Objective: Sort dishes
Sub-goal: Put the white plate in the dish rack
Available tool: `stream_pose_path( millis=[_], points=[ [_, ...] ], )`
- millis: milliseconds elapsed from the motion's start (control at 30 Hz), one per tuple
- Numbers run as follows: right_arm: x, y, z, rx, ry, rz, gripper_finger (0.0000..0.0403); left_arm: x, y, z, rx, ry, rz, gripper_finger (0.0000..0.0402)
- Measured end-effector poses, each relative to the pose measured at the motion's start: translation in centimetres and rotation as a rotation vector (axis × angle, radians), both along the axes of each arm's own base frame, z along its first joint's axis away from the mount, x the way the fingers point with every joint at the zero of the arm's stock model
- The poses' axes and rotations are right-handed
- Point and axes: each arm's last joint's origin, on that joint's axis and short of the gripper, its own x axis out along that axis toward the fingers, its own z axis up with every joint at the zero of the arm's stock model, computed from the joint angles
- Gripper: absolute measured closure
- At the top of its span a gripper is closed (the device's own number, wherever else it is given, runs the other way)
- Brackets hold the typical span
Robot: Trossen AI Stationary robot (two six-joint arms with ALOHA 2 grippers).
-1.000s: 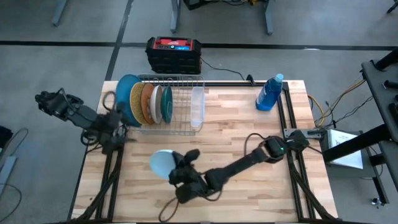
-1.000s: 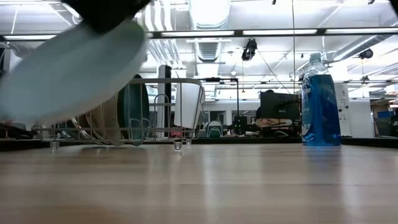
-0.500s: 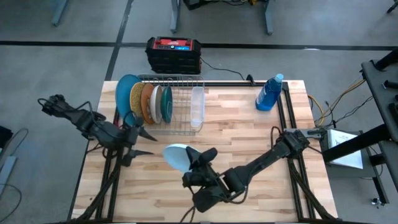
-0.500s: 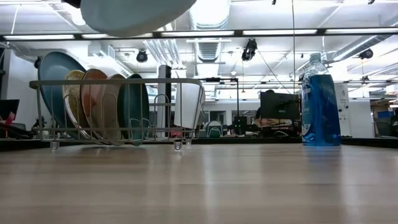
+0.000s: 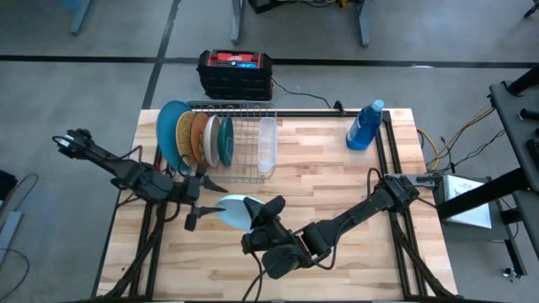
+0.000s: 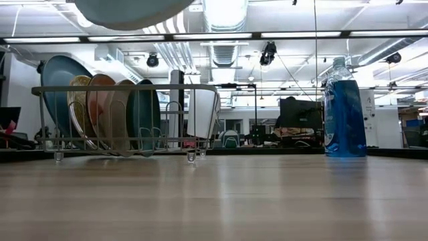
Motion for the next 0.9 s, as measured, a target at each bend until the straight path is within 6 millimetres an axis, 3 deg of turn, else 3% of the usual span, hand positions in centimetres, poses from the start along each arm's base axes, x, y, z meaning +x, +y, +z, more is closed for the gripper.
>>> stream_pose_path(
  millis=[233, 333, 433, 533, 600, 733, 900],
  points=[
    [0.6, -0.2, 0.7, 0.032, -0.034, 0.064, 0.0403, 1.5, -0.8, -1.2, 0.014, 0.039, -0.016, 0.0171],
    [0.7, -0.3, 0.7, 0.060, -0.061, 0.072, 0.0403, 1.9, -0.9, -1.5, 0.036, 0.046, 0.018, 0.0193],
    [0.7, -0.4, 0.7, 0.093, -0.097, 0.065, 0.0402, 2.2, -1.0, -1.6, 0.058, 0.040, 0.014, 0.0256],
    [0.8, -0.4, 0.7, 0.138, -0.140, 0.068, 0.0394, 2.2, -1.0, -1.5, 0.070, 0.032, 0.019, 0.0351],
    [0.7, -0.2, 0.7, 0.176, -0.181, 0.063, 0.0386, 2.2, -1.0, -1.2, 0.073, 0.019, 0.019, 0.0383],
    [0.6, -0.4, 0.9, 0.255, -0.271, 0.045, 0.0360, 2.1, -0.8, -1.1, 0.097, 0.009, 0.048, 0.0381],
    [-0.6, -0.4, 2.6, 0.370, -0.394, 0.039, 0.0303, 2.0, -0.6, -1.1, 0.233, 0.004, 0.100, 0.0385]
  ],
)
